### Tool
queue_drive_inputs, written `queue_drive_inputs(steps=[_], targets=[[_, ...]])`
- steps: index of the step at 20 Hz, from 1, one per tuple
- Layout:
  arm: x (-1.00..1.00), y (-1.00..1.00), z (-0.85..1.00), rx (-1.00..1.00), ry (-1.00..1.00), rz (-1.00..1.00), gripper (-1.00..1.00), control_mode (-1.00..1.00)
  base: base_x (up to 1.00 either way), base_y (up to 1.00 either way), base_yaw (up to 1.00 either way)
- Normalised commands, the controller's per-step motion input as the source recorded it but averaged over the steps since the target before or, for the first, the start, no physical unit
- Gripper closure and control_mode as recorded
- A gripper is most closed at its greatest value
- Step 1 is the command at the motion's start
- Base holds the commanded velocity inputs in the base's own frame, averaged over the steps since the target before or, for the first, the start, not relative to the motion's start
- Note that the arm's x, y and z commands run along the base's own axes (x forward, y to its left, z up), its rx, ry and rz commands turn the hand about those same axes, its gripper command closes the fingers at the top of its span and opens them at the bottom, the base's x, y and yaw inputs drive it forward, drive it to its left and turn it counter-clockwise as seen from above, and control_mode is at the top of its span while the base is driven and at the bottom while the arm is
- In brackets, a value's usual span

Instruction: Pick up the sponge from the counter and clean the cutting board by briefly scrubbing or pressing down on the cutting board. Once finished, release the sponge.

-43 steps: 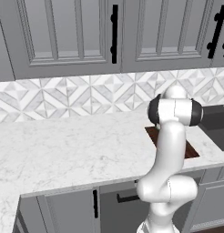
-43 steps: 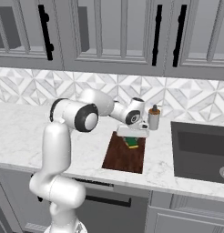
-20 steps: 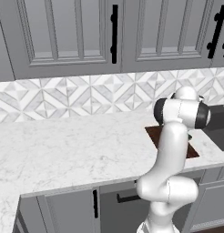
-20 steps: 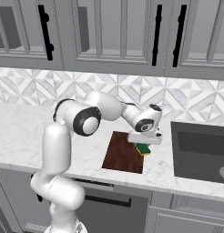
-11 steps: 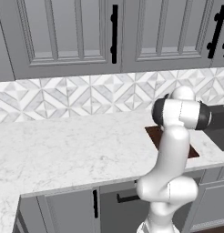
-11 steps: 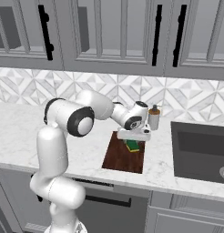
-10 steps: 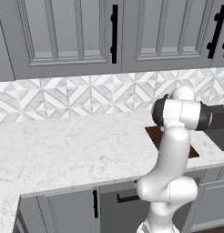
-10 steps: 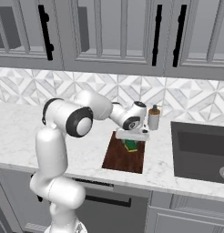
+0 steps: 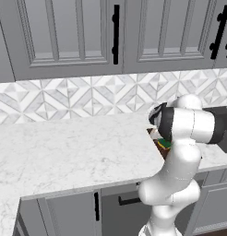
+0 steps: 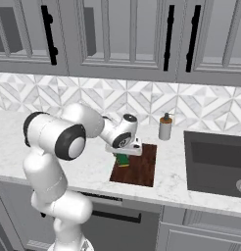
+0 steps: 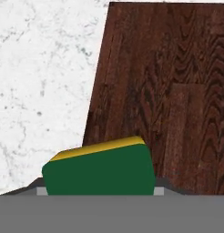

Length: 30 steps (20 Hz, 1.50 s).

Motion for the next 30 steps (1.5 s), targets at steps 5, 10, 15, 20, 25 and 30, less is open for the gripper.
queue_drive_inputs(steps=[5,10,15,20,25,30], targets=[[-0.78,0.08,-0.19,0.0,-0.03,0.0,1.0,-1.0,0.0,0.0,0.0],[-0.67,-0.33,-0.34,0.0,0.0,0.0,1.0,-1.0,0.0,0.0,0.0],[-0.33,-0.64,-0.33,0.0,0.0,0.0,1.0,-1.0,0.0,0.0,0.0],[0.0,-0.95,-0.46,0.0,0.0,0.0,1.0,-1.0,0.0,0.0,0.0],[-0.2,-0.92,-0.4,0.0,0.0,0.0,1.0,-1.0,0.0,0.0,0.0],[-0.31,-0.88,-0.37,0.0,0.0,0.0,1.0,-1.0,0.0,0.0,0.0]])
